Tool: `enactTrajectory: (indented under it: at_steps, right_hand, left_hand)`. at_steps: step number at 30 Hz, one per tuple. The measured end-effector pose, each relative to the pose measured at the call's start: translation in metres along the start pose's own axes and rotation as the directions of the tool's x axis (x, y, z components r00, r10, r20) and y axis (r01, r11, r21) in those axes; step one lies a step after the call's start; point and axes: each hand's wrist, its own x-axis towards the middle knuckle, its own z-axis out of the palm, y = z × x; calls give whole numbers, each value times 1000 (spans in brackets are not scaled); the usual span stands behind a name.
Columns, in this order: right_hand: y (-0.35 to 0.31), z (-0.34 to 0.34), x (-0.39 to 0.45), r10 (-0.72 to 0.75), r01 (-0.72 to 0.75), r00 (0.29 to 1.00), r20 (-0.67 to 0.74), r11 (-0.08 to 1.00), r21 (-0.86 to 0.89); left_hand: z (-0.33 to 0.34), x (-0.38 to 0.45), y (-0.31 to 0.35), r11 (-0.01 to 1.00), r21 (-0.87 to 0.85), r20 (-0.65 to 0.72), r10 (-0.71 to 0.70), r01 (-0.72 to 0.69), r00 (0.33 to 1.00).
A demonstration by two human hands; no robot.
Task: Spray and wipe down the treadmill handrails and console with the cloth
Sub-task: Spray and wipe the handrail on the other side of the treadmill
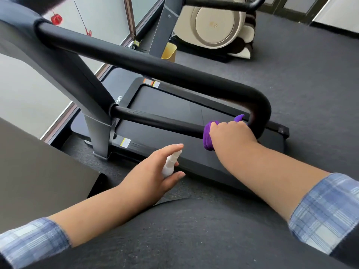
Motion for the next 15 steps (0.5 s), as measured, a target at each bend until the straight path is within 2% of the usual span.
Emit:
enactTrajectory:
  at_steps: [4, 9, 11, 15]
  right_hand:
    - [0, -9, -1, 16, -2, 991, 129, 994, -110]
    - [-7, -13, -7, 14, 43, 978, 209, 964, -262]
    - [-6, -20, -16, -48, 112, 954, 296, 973, -202]
    - [-15, -47, -39, -162, 127, 960, 228, 979, 160]
  left_hand:
    - [-5, 2, 1, 1000, 5, -16, -1, 1, 1000]
    - [-13, 2, -4, 1000, 3, 4, -1, 1, 1000]
    - [-17, 1, -10, 1000, 0, -8, -11, 11, 1000]
    - [-23, 1, -23, 999, -29, -44, -34, 33, 998]
